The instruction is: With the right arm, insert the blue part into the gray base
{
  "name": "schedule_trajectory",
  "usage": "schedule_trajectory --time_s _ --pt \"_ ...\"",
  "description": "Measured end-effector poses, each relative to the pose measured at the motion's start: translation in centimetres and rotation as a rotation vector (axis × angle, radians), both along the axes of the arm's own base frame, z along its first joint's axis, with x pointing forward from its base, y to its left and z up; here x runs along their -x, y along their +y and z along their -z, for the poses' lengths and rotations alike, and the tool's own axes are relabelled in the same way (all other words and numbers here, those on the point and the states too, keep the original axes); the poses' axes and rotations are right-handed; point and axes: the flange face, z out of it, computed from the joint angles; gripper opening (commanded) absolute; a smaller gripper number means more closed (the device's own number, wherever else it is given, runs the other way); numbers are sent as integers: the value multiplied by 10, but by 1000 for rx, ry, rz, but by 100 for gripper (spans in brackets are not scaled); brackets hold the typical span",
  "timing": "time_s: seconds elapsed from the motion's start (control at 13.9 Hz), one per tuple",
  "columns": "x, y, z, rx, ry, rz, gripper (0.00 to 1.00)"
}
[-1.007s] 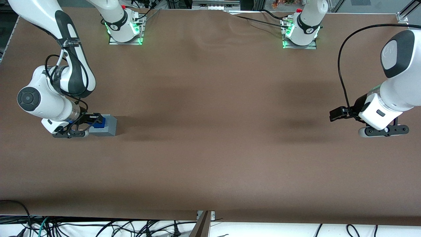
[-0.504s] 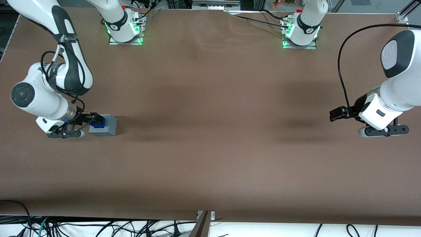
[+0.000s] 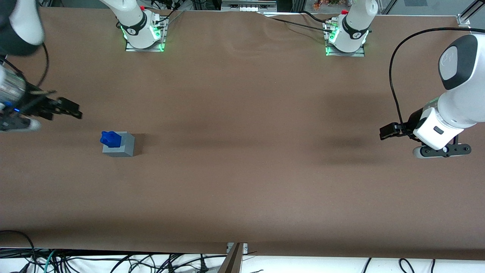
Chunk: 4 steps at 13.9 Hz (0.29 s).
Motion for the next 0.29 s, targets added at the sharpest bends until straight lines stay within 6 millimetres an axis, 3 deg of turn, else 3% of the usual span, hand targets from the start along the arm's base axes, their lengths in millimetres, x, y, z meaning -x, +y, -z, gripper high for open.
schedule_trajectory --time_s 0.14,0.29 --pt "0 -1 -24 1 -20 -2 100" --pt "-3 3 -21 2 -15 -9 100"
